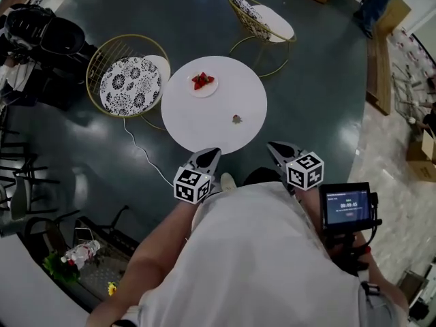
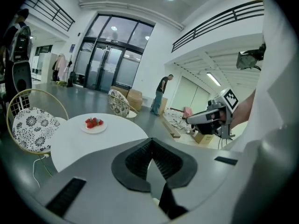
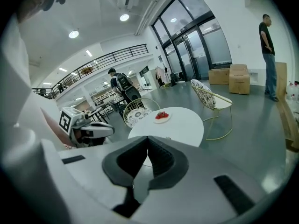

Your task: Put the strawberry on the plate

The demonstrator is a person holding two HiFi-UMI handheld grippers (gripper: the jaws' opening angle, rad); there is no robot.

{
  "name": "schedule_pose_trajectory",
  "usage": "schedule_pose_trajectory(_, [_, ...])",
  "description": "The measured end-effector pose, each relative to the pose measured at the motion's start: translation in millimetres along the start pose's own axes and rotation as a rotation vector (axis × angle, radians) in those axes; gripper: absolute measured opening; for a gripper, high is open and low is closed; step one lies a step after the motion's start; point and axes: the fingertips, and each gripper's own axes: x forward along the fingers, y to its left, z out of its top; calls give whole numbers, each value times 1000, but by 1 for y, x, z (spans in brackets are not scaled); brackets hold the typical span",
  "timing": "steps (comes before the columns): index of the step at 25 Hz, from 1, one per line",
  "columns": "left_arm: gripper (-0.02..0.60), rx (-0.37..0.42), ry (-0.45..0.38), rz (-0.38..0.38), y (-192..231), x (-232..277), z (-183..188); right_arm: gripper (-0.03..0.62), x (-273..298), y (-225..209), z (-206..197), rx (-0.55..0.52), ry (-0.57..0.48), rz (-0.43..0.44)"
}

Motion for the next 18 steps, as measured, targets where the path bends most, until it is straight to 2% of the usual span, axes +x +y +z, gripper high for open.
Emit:
schedule_pose_trajectory(5, [6, -20, 27, 15, 19, 26, 4, 8, 24, -27, 14, 14, 10, 21])
schedule_pose_trajectory(8, [6, -15, 42, 11, 19, 33, 5, 8, 34, -27, 14, 17, 14, 49])
schedule_pose_trajectory(14, [6, 17, 89, 14, 19, 43, 6, 8, 46, -25, 24, 5, 19, 109])
schedule_pose_trajectory(18, [6, 38, 129, 13, 28, 68, 11, 8, 62, -48, 39, -3, 25, 136])
